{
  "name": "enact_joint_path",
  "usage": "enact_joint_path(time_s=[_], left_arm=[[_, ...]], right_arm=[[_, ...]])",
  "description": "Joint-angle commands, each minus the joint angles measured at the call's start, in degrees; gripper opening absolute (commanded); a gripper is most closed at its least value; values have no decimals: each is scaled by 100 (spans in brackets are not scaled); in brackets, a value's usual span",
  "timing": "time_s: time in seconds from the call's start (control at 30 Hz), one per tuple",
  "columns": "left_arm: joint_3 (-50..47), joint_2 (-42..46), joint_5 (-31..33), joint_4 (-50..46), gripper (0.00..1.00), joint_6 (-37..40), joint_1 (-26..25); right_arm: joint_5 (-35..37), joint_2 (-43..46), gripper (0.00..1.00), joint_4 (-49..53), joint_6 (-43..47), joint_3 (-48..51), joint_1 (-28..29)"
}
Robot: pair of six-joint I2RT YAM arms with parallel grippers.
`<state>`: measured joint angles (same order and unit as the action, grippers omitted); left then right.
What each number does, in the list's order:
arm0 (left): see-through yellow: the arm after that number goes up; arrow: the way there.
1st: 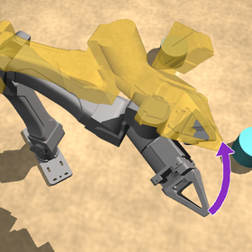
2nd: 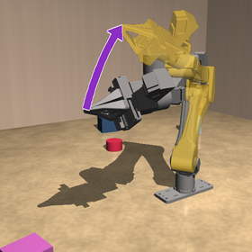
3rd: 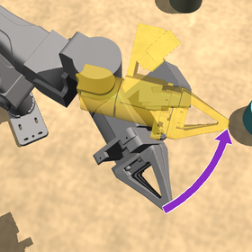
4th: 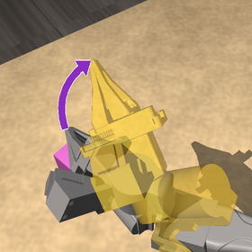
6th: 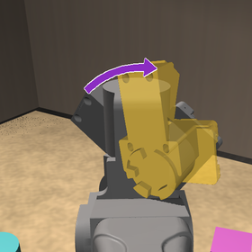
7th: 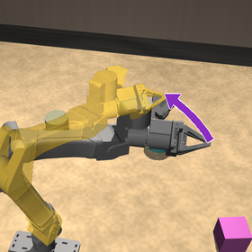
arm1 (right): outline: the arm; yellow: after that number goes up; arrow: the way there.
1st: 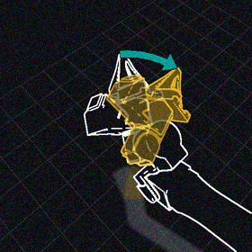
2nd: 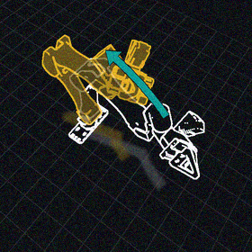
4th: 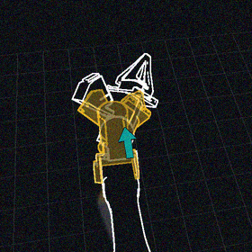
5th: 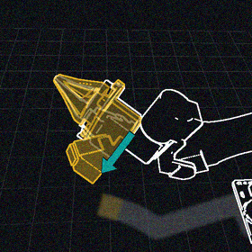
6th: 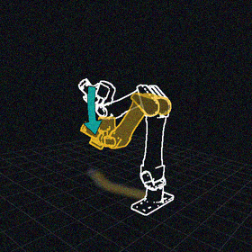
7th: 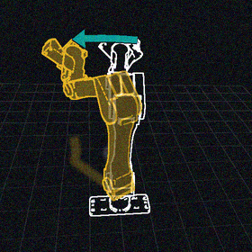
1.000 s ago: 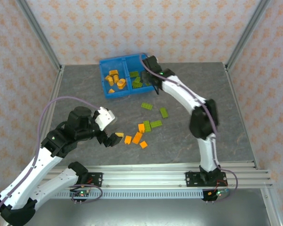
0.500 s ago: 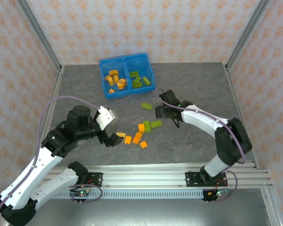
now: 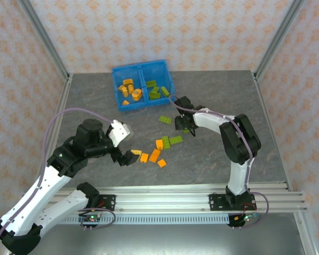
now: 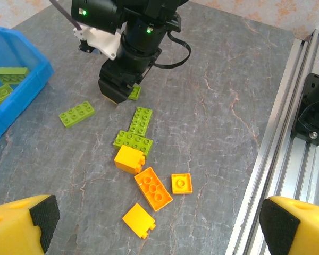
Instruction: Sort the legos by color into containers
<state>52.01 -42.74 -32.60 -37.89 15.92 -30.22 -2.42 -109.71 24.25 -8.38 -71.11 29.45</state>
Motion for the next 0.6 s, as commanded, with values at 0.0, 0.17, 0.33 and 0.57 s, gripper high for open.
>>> enact_joint_path(time_s=[0.0, 0.17, 0.33, 0.57], left_arm=[[-56, 49, -10, 95, 100, -98, 77], [-43, 29, -18, 84, 100, -98, 77], [-42, 25, -9, 84, 100, -107, 77], [-41, 22, -1, 72, 100, -124, 79]], right_arm=[[-25, -7, 56, 139, -112, -22, -12], [22, 18, 49, 203, -112, 146, -11], [-2, 38, 48, 195, -92, 269, -18], [97, 208, 39, 273, -197, 250, -11]])
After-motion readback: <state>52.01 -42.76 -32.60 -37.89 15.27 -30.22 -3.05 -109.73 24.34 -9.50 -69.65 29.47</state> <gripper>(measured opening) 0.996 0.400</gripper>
